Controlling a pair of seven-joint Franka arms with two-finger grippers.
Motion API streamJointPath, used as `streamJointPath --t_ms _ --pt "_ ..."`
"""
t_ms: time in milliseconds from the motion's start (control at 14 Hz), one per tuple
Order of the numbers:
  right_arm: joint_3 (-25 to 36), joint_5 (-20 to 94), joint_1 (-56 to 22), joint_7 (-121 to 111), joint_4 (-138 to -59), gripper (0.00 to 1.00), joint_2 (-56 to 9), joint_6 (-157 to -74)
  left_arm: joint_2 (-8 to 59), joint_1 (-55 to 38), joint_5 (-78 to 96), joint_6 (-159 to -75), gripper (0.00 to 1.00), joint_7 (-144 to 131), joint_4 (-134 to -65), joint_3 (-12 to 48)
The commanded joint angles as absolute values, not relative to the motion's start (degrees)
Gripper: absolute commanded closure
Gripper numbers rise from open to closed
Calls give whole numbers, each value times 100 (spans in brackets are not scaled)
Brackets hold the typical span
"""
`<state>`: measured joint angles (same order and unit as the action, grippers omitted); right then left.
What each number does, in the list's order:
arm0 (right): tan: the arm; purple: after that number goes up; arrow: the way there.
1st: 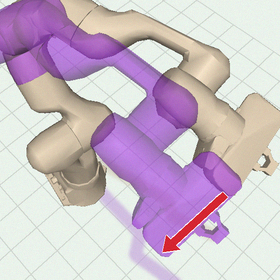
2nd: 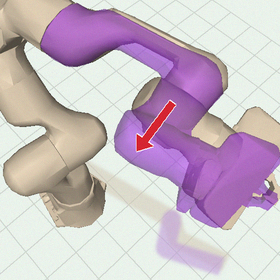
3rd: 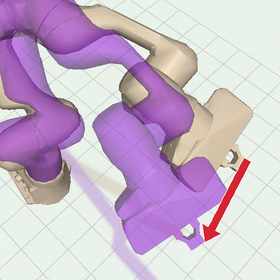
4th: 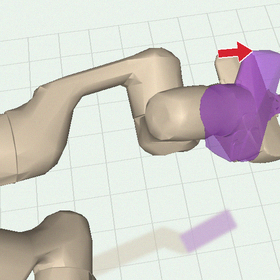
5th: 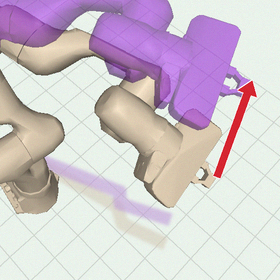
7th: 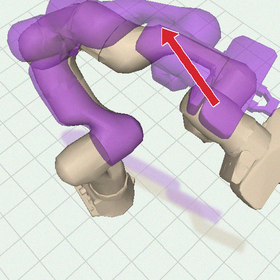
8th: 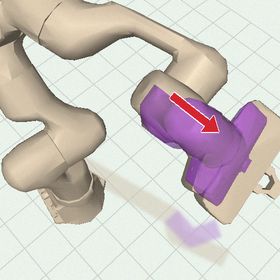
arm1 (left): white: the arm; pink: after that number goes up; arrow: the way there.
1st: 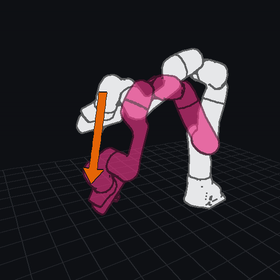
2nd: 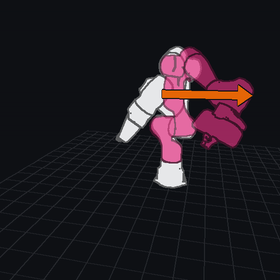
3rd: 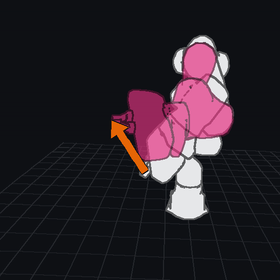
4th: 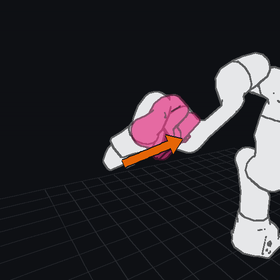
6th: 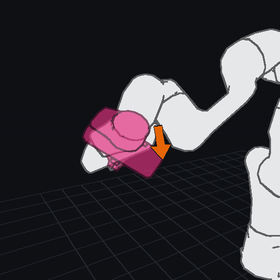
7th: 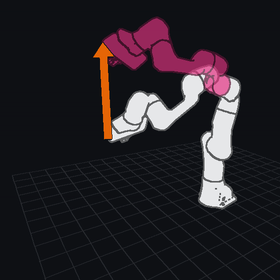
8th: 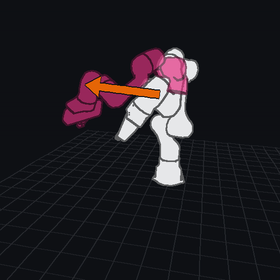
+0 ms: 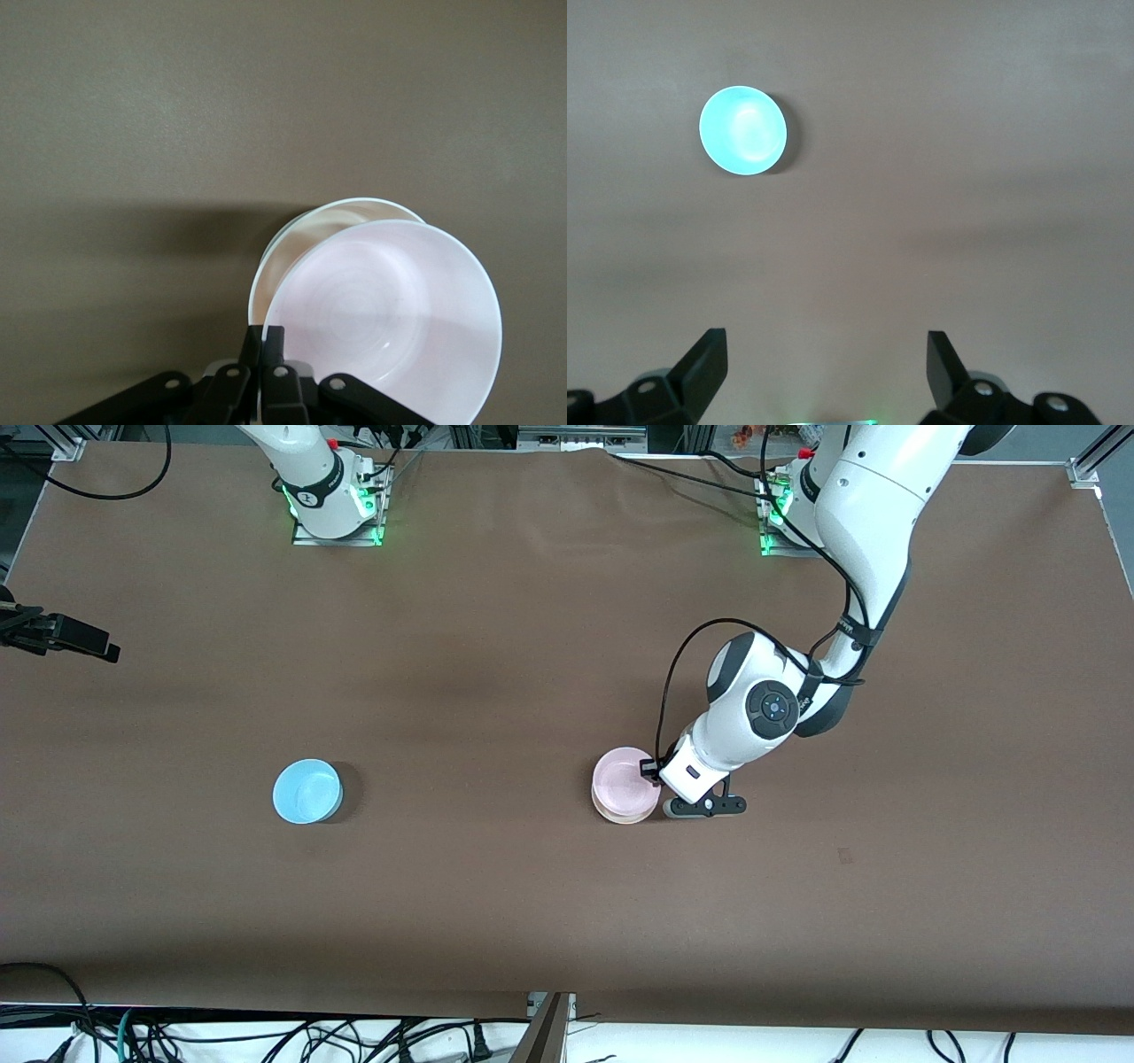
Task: Stack pink and blue bowls on white bowl
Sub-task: 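Open the left gripper to release the pink bowl, then withdraw the left gripper while the right gripper reaches toward the blue bowl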
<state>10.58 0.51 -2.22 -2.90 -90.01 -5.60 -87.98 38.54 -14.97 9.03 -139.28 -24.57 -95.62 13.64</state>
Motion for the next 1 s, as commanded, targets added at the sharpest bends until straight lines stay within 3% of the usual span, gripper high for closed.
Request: streamJointPath --t_ms 0,214,286,357,429,643,929 --pt "1046 149 -220 -229 -8956 1 -563 -8780 3973 -1529 738 -14001 100 -2593 -9466 1362" --pt "1046 141 -220 -307 -8956 1 -563 -8763 3999 -1529 756 -14001 100 -2601 -9457 1362" --pt "1046 141 -202 -308 -8956 1 -571 -8763 3999 -1503 773 -14001 75 -2654 -9448 1362" --pt "1046 141 -185 -308 -8956 1 -571 -8745 3990 -1468 782 -14001 9 -2680 -9448 1362" --pt "1046 141 -185 -308 -8965 1 -580 -8736 3955 -1433 800 -13984 0 -2698 -9422 1362" --pt "1046 141 -185 -290 -8965 1 -676 -8763 3719 -1258 1010 -13249 0 -2690 -9150 1354" --pt "1063 140 -176 -246 -8956 1 -773 -8807 2867 -582 949 -11983 0 -2602 -9141 1135"
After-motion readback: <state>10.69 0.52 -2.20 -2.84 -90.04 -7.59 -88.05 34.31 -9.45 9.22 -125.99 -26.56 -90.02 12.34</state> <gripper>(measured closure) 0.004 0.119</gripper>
